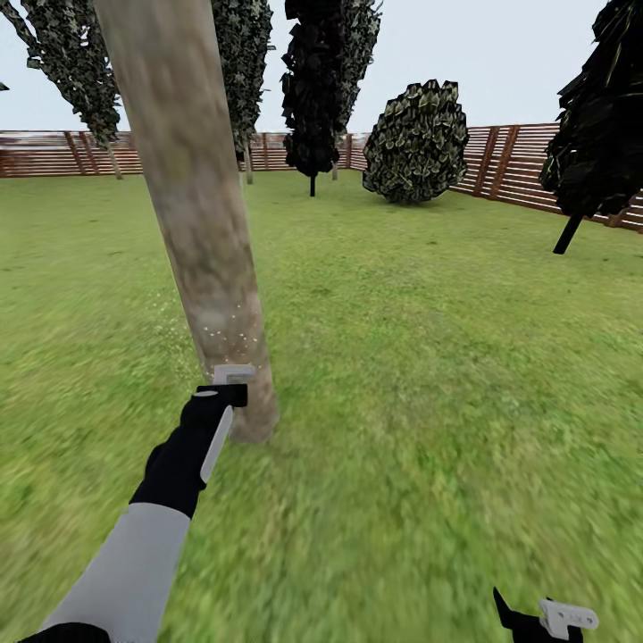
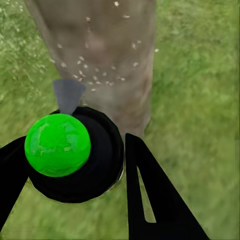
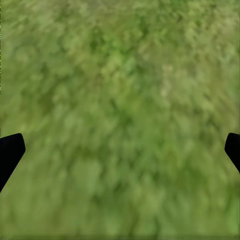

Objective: In the garden, pick up the pesticide atomizer on the floor and spray pesticide onto both trees until each tree trunk is fully covered.

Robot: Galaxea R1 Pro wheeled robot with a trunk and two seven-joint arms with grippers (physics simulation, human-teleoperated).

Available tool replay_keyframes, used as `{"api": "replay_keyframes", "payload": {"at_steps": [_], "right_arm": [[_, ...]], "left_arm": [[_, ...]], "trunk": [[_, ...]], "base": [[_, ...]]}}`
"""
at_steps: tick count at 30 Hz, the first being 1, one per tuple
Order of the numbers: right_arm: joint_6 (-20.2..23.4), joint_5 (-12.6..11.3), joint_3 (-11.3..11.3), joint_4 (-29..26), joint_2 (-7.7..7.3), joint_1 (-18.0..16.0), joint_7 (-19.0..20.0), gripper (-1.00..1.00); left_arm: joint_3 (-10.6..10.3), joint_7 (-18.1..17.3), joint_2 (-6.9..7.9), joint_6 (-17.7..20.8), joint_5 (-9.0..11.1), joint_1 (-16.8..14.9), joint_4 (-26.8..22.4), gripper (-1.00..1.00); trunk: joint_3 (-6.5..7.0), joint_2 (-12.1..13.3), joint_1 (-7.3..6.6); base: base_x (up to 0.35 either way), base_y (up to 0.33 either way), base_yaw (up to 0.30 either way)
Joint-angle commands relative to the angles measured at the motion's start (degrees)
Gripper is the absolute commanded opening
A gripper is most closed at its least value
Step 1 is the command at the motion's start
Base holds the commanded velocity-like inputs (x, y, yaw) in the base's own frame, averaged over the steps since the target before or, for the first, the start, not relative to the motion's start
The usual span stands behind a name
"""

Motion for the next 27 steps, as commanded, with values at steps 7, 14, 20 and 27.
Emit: {"api": "replay_keyframes", "payload": {"at_steps": [7,14,20,27], "right_arm": [[0.0,0.0,0.0,0.0,0.02,0.0,0.0,1.00],[0.0,0.0,0.0,0.0,0.02,0.0,0.0,1.00],[0.0,0.0,0.0,0.0,0.02,0.0,0.0,1.00],[0.0,0.0,0.0,0.0,0.03,0.0,0.0,1.00]], "left_arm": [[5.4,-0.4,2.86,2.6,0.2,-0.2,-4.8,-1.00],[3.4,-0.5,0.63,4.7,0.3,-2.9,-4.9,-1.00],[2.0,-0.4,-0.84,7.2,0.3,-6.3,-5.9,-1.00],[4.7,-0.5,3.01,12.3,0.2,-6.2,-9.6,-1.00]], "trunk": [[0.00,0.0,0.00],[0.00,0.0,0.00],[0.00,0.0,0.00],[0.00,0.0,0.00]], "base": [[0.000,0.000,0.000],[0.000,0.000,0.000],[0.000,0.000,0.000],[0.000,0.000,0.000]]}}
